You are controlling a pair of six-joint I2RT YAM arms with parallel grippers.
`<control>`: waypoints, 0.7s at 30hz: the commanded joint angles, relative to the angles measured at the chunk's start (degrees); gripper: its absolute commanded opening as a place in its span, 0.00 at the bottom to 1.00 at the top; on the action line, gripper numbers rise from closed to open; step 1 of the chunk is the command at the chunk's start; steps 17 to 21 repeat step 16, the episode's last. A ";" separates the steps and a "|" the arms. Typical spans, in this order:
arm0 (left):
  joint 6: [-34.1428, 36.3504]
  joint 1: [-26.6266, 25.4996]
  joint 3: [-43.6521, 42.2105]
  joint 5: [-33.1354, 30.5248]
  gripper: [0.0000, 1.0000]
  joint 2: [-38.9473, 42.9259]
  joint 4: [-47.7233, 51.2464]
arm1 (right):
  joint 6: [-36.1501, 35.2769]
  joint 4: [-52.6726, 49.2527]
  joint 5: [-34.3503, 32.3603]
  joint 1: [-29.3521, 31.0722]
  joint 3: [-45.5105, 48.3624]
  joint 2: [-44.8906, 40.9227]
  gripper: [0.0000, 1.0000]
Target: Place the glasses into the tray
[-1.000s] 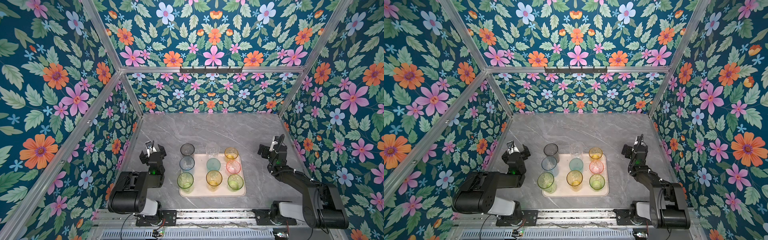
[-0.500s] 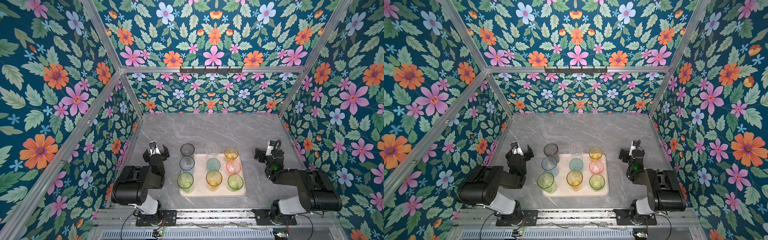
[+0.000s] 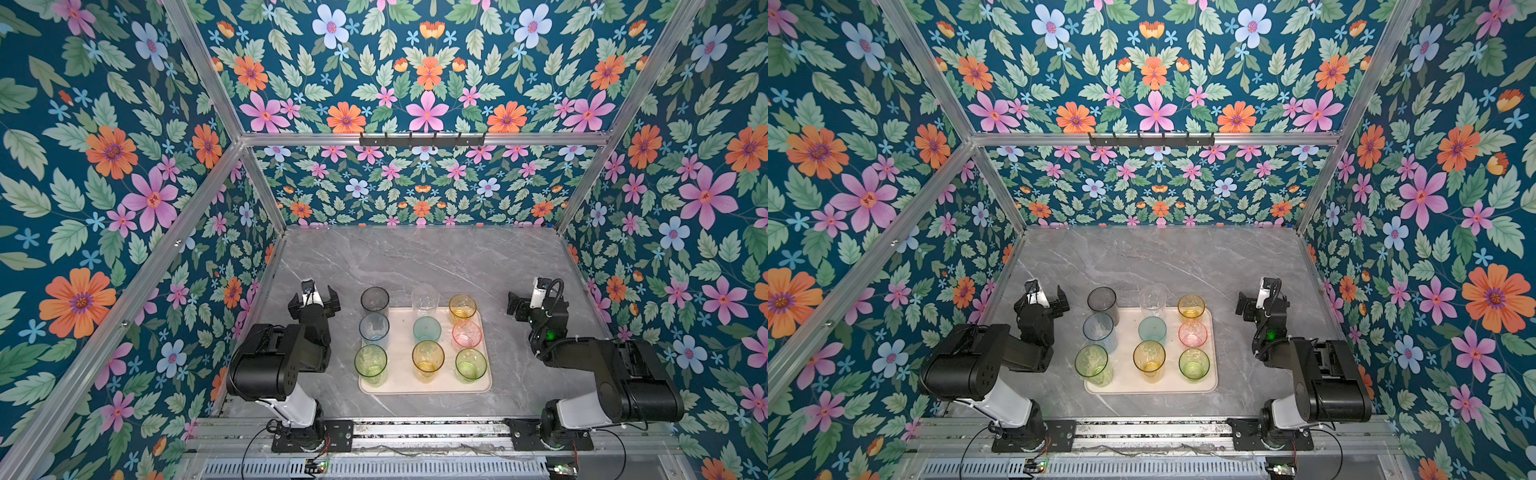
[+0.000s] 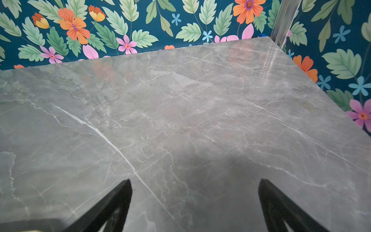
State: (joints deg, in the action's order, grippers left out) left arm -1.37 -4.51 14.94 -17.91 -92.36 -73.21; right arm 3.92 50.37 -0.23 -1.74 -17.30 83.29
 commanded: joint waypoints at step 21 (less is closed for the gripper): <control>0.22 0.91 0.27 1.76 1.00 0.12 -0.10 | -0.76 2.30 -0.03 -0.02 -0.11 0.03 0.99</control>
